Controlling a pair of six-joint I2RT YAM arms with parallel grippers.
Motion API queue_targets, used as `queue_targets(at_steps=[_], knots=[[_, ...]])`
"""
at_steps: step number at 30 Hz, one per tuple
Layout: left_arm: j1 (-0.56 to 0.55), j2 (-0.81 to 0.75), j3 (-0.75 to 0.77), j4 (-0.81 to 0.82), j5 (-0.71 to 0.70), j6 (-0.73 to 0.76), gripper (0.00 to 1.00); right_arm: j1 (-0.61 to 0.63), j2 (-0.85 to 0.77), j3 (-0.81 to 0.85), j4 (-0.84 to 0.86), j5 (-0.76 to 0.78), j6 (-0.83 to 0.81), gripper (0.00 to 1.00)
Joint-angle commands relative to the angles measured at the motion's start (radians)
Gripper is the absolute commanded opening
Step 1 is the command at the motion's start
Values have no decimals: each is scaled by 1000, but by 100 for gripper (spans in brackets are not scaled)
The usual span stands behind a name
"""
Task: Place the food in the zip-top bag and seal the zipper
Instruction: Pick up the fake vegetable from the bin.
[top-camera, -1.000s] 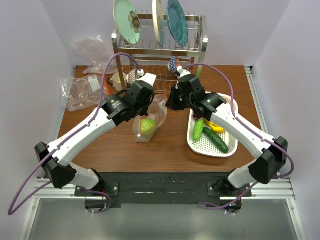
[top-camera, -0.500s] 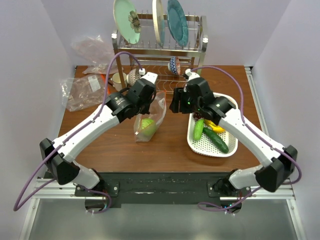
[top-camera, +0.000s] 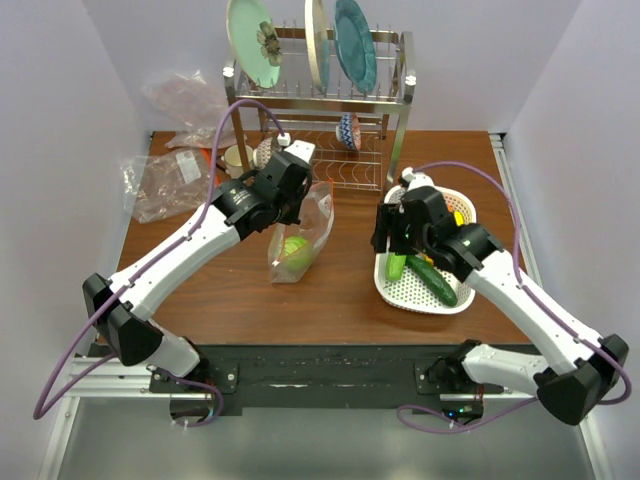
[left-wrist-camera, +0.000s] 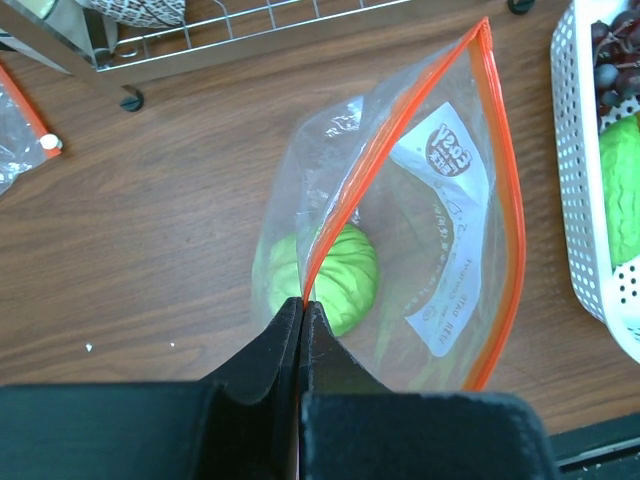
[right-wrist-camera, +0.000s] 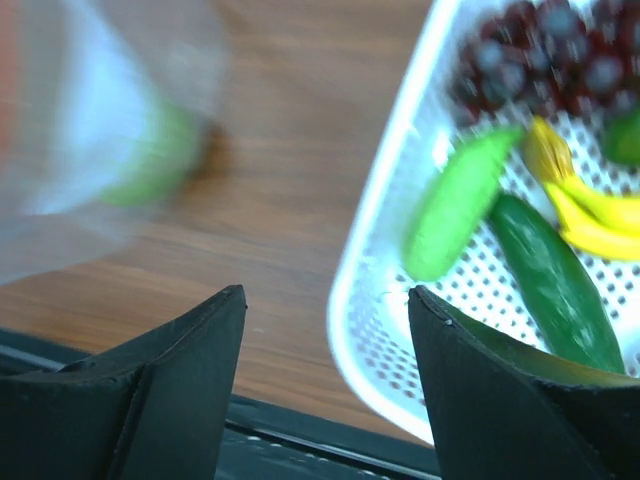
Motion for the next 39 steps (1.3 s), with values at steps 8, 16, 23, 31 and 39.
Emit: queue_targets(at_steps=[8,16,23,31,39], knots=[[7,-51,29,44,51,7,0,-116,110,-229,201,79,64,65],[7,-82,-8,69,62,9,0,-128,222,-327,341,81,137,63],[7,-85,-26,73,79,1,0,-130,252,-416,424,145,195,56],[7,-103,-31,72,68,7,0,-130,85,-350,330,190,97,33],[5,-102,-26,81,73,10,0,-126,-98,-148,258,-108,-63,33]])
